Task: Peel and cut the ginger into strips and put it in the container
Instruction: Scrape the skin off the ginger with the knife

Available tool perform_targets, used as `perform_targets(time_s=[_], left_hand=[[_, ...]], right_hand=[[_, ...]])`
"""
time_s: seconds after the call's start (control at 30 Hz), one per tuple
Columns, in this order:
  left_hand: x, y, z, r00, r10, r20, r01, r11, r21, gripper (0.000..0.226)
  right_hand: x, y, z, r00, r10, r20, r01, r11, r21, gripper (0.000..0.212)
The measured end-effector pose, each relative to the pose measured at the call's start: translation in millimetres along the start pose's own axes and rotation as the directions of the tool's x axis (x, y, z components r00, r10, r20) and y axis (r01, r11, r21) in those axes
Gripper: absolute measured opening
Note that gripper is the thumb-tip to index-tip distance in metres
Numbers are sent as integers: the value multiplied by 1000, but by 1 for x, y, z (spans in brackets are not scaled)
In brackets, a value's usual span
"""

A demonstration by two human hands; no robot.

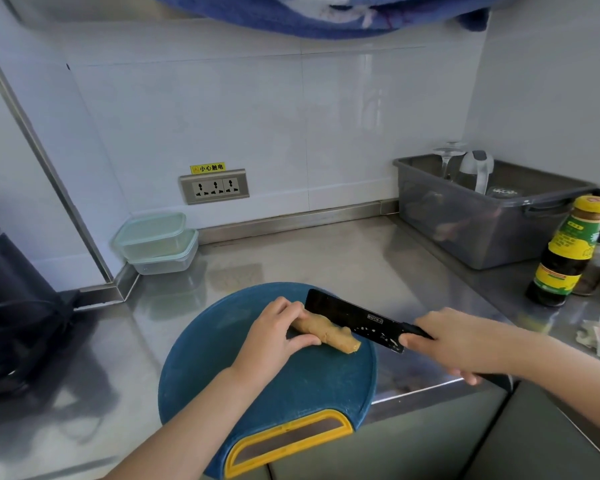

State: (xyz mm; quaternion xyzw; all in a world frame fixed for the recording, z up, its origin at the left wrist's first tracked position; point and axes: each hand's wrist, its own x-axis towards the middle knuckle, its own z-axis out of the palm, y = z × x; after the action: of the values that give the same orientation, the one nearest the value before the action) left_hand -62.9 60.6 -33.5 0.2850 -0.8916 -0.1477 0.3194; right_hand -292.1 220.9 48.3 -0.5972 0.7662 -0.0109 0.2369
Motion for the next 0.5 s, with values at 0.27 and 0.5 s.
perform_targets(time_s=[0.27, 0.5], left_hand=[[5, -2, -3, 997, 37, 66, -38, 999, 16, 44], [14, -5, -7, 986, 45, 161, -43, 999, -18, 47]], right_hand=[[15, -19, 22, 958, -123, -258, 48, 959, -279, 25], [13, -28, 40, 960, -79, -267, -11, 948, -319, 30]])
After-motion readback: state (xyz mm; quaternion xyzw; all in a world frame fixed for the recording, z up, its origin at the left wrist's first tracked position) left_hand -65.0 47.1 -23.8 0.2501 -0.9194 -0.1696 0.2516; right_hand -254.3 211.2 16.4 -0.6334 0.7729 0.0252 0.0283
